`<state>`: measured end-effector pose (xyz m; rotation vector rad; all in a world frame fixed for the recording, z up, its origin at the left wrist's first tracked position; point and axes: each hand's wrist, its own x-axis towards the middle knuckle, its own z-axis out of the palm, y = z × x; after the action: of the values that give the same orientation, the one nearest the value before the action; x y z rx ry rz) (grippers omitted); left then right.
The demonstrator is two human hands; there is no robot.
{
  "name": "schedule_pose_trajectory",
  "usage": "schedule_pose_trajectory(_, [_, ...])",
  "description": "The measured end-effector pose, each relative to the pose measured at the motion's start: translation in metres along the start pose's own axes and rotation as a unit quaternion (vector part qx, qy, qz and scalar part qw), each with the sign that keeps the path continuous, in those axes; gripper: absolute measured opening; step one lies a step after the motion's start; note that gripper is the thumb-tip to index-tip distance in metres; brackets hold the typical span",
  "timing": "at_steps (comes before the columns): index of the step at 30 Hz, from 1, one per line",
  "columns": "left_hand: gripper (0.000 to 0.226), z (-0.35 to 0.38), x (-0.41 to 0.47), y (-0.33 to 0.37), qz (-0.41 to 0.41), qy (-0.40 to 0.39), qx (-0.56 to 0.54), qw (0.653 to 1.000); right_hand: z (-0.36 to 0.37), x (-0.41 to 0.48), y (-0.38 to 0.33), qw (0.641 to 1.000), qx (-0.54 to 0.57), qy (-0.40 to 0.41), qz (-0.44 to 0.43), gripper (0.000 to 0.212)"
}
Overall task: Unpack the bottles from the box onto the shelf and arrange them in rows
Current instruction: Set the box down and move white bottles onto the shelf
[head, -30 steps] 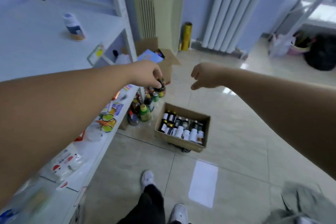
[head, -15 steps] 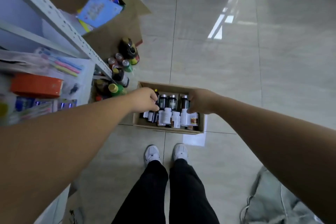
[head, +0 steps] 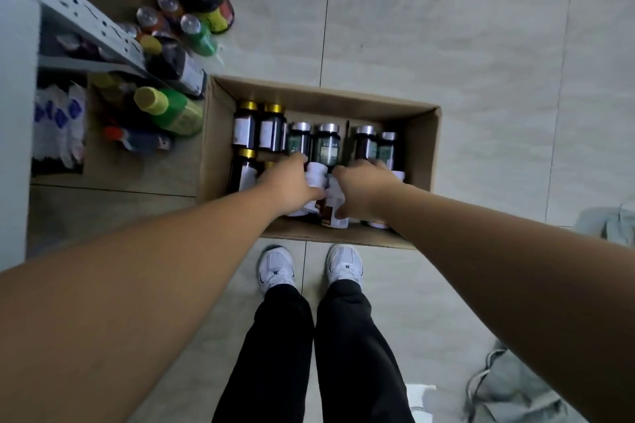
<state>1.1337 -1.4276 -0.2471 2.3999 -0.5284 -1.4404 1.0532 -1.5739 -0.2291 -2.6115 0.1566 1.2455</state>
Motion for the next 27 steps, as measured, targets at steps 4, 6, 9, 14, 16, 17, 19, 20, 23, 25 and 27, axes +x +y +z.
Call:
schedule_pose_trajectory(4, [0.09, 0.016, 0.011, -0.01, 0.021, 0.003, 0.014, 1.0, 0.013, 0.012, 0.002, 0.999, -0.012, 0.038, -0.007, 0.075])
schedule_pose_trajectory(6, [0.097, 0.018, 0.007, -0.015, 0.022, -0.01, -0.004, 1.0, 0.012, 0.012, 0.001, 0.998, -0.017, 0.061, -0.014, 0.07])
schedule_pose_trajectory(9, [0.08, 0.012, -0.005, -0.017, 0.036, -0.019, -0.017, 0.999, 0.004, 0.003, -0.003, 0.997, 0.012, 0.066, -0.028, 0.067])
schedule_pose_trajectory(14, [0.069, -0.033, -0.043, -0.004, 0.053, 0.005, -0.062, 0.997, -0.039, -0.033, -0.004, 0.982, 0.184, 0.037, -0.011, 0.064])
schedule_pose_trajectory(16, [0.071, -0.064, -0.067, 0.009, 0.053, 0.03, -0.059, 0.996, -0.071, -0.056, -0.007, 0.977, 0.206, 0.055, -0.009, 0.063])
schedule_pose_trajectory(17, [0.073, -0.082, -0.081, 0.017, 0.059, 0.041, -0.053, 0.996, -0.091, -0.069, -0.01, 0.975, 0.213, 0.07, -0.009, 0.062])
schedule_pose_trajectory(19, [0.078, -0.124, -0.113, 0.038, 0.078, 0.059, -0.035, 0.995, -0.138, -0.097, -0.016, 0.97, 0.218, 0.104, -0.017, 0.06])
schedule_pose_trajectory(20, [0.08, -0.146, -0.131, 0.049, 0.089, 0.069, -0.024, 0.993, -0.165, -0.113, -0.02, 0.968, 0.217, 0.121, -0.024, 0.061])
schedule_pose_trajectory(23, [0.074, -0.218, -0.192, 0.084, 0.114, 0.121, 0.007, 0.986, -0.254, -0.165, -0.04, 0.962, 0.213, 0.163, -0.048, 0.068])
schedule_pose_trajectory(25, [0.067, -0.268, -0.238, 0.107, 0.124, 0.159, 0.013, 0.979, -0.314, -0.201, -0.058, 0.955, 0.219, 0.191, -0.066, 0.07])
schedule_pose_trajectory(27, [0.065, -0.315, -0.286, 0.126, 0.136, 0.193, 0.016, 0.972, -0.371, -0.237, -0.079, 0.947, 0.213, 0.225, -0.089, 0.072])
